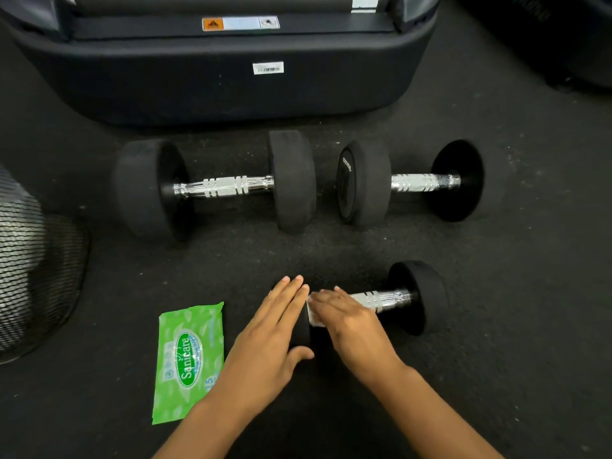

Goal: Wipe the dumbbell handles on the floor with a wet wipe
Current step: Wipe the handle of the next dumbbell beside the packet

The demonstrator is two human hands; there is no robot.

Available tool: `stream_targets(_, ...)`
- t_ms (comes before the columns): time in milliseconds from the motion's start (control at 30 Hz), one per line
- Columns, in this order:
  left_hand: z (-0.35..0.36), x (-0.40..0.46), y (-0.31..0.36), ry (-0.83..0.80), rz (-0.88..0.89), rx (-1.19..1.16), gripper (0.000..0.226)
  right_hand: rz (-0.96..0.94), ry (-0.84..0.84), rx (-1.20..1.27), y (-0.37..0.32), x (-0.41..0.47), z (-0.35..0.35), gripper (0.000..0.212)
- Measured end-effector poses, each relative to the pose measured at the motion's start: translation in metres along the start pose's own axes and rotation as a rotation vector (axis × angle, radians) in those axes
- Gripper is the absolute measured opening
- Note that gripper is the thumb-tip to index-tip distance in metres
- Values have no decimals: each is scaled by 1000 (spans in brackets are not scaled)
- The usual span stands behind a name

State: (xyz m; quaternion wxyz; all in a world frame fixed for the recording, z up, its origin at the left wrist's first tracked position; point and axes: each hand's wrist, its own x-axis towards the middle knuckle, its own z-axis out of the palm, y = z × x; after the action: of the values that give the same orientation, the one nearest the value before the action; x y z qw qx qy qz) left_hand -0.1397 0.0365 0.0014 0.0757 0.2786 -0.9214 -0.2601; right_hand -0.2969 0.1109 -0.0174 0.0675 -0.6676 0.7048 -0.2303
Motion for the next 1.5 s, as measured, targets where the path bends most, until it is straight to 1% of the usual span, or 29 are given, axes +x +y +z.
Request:
stream_targets(100,0,1,1,8,0,2,98,-34,-2,19,8,-4,-6,36)
stream_targets(233,0,2,0,7,-2,-2,98,24,-26,25,2,5,1,35)
stream_targets(367,0,1,0,-1,-11,-7,98,-65,-42,48,15,-6,-8,33)
stream_targets(433,1,1,1,12,-10,6,97,-24,-23,68,18,1,-12,32)
stream_targets(500,1,1,0,1,-23,20,98,-9,-43,71,10,4,-8,32)
stream_targets(600,-2,1,2,-29,-34,3,98,-85,-70,69,13,-7,-12,33)
stream_targets(633,-3,1,3,-32,-30,-6,97,-71,-80,82,19,-5,-16,37)
stream_targets(667,-3,1,3,-23,-16,-9,96,-18,-87,108,25,-1,-20,37)
stream_targets(733,-3,1,4,-14,0,-4,93,78,-124,162,26,8,-24,31)
stream_targets(800,-3,2,2,-17,-20,-7,94,32,-140,133,19,7,-22,29)
stream_targets(867,-3,1,2,-25,-44,-29,99,-40,-145,132,25,-3,-25,35)
stream_targets(933,-2,1,2,-12,-47,-25,100,-26,-135,119,36,-3,-30,36)
stream_targets(1033,-1,2,1,14,-37,-10,100,41,-104,147,33,8,-26,27)
stream_targets(1067,-1,2,0,11,-39,-8,100,46,-107,156,29,7,-24,28)
stream_targets(1167,-2,2,1,-17,-46,-28,102,-20,-141,131,32,-5,-28,41)
stream_targets(1200,-2,2,1,-17,-49,-28,101,-22,-152,119,37,-6,-32,41)
stream_targets(1267,-2,2,2,-11,-46,-27,99,47,-178,107,42,2,-35,30)
stream_targets(1333,-2,3,1,-4,-35,-25,97,121,-192,112,32,10,-33,25)
stream_targets(1367,-2,4,1,-11,-41,-21,96,118,-169,102,25,10,-29,25)
stream_targets(1400,-2,3,1,-21,-46,-22,95,79,-145,83,21,5,-24,28)
stream_targets(1500,-4,2,3,-22,-50,-29,95,-19,-116,81,26,-12,-24,50)
